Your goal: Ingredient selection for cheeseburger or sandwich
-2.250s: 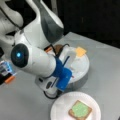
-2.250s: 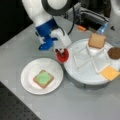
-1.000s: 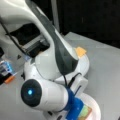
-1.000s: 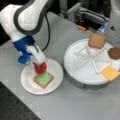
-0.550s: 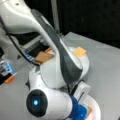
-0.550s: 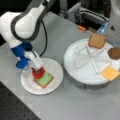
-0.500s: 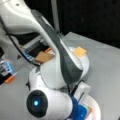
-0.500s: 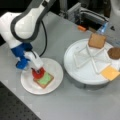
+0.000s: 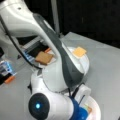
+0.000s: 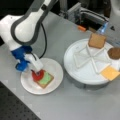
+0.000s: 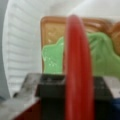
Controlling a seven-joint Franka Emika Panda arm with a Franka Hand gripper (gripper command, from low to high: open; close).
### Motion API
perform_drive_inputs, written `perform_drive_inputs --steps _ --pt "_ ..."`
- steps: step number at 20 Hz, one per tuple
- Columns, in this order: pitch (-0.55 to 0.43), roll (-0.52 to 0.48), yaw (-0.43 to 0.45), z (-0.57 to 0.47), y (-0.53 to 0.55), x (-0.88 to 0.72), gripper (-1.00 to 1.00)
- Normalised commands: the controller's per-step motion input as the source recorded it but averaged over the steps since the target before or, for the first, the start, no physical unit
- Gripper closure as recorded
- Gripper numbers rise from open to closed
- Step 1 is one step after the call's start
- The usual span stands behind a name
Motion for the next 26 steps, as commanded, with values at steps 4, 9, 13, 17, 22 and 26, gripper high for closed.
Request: perform_drive_inputs --steps 4,9,13,17,22,26 --pt "-0.071 -0.021 0.02 -0.07 0.06 0.06 1.0" --pt "-0.08 -0.015 0.024 -0.08 0.03 0.01 1.0" --pt "-0.081 -0.004 0.028 -0.06 0.0 -0.03 1.0" --pt "-0.063 0.019 0.028 -0.06 0.02 -0.12 1.0" --pt "-0.059 0.03 0.02 -0.07 0.05 -0.22 1.0" --pt "-0.078 0.034 0.007 -0.07 0.08 -0.25 1.0"
